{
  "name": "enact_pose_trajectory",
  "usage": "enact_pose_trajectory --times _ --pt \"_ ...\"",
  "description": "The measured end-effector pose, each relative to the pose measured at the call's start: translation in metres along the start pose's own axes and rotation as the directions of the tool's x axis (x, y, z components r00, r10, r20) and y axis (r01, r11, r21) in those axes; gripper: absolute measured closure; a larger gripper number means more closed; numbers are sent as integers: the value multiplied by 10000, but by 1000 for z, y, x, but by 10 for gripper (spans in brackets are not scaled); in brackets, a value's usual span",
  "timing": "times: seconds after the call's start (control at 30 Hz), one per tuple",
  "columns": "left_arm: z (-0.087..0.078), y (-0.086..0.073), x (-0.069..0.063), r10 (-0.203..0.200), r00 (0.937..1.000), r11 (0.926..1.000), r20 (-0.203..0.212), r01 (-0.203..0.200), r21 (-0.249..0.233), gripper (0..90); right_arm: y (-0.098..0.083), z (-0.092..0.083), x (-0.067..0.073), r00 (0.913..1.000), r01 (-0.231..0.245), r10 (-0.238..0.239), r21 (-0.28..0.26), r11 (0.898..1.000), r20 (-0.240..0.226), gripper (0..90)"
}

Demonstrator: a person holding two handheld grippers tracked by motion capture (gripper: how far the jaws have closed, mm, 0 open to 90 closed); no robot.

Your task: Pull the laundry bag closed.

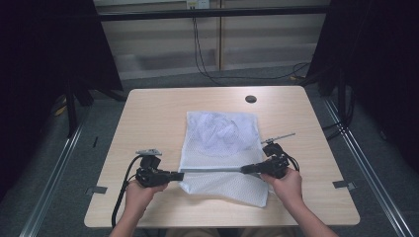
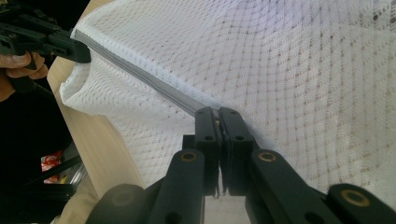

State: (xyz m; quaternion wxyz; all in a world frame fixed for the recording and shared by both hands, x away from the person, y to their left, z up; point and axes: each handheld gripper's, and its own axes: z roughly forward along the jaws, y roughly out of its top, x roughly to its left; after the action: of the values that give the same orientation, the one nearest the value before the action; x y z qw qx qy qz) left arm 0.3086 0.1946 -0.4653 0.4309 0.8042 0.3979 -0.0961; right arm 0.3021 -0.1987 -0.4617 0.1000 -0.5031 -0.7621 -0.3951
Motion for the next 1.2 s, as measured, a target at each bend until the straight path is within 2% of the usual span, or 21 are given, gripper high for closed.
enact_pose_trajectory --times 1.2 --pt "1 0 -1 -105 9999 9999 1 105 51 882 -4 -7 -6 10000 -66 66 -92 9999 63 871"
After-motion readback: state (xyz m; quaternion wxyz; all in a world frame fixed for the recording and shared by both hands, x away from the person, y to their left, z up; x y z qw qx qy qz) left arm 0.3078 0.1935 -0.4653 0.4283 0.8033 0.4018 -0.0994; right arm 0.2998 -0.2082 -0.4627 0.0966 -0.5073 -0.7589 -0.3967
